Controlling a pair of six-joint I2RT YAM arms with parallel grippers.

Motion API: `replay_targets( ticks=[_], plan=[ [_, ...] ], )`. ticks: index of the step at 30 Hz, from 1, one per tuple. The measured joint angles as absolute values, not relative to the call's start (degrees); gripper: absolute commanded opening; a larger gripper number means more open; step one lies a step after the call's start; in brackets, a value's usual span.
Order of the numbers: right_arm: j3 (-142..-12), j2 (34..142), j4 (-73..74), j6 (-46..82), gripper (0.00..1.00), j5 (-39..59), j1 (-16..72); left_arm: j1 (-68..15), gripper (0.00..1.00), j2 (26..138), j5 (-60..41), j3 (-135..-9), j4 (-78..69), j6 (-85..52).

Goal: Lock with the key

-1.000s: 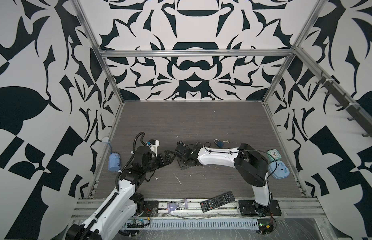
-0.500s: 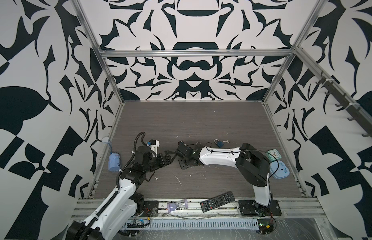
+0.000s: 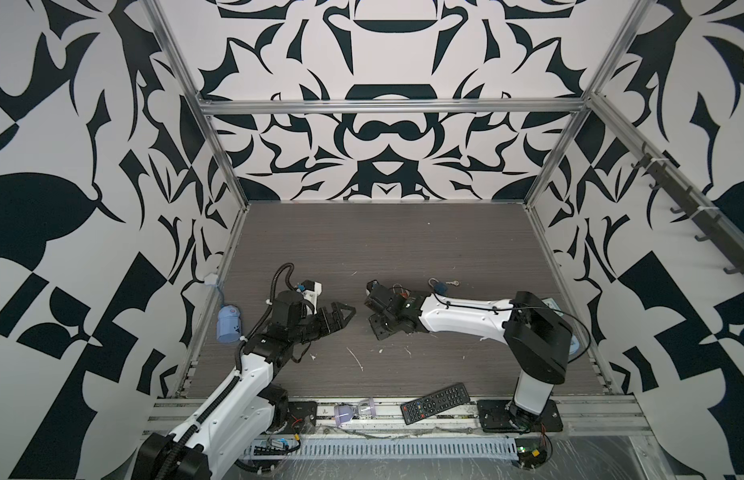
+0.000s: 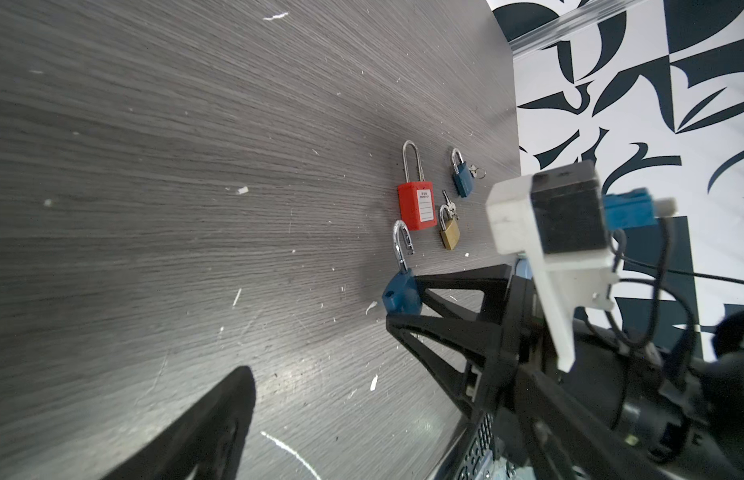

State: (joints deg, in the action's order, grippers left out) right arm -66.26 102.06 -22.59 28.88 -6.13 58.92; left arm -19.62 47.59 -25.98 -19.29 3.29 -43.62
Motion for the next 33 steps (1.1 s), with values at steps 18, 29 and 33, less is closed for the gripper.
replay_targets(
  ticks=[18,29,33],
  plan=[
    [-56.18,86.78,-17.28,16.95,0.0,0.08,57.56,-19.7,0.78,60.75,-41.04,-22.26,-9.21,-43.51],
    [-56.18,86.26,-15.59,14.35,0.0,2.68,57.58,-24.23,0.66,67.42,-45.17,-24.86,-11.49,-43.2],
    [-56.38,86.26,-15.55,13.56,0.0,2.81,58.06,-26.41,0.58,70.0,-45.54,-26.11,-11.84,-43.2]
  ],
)
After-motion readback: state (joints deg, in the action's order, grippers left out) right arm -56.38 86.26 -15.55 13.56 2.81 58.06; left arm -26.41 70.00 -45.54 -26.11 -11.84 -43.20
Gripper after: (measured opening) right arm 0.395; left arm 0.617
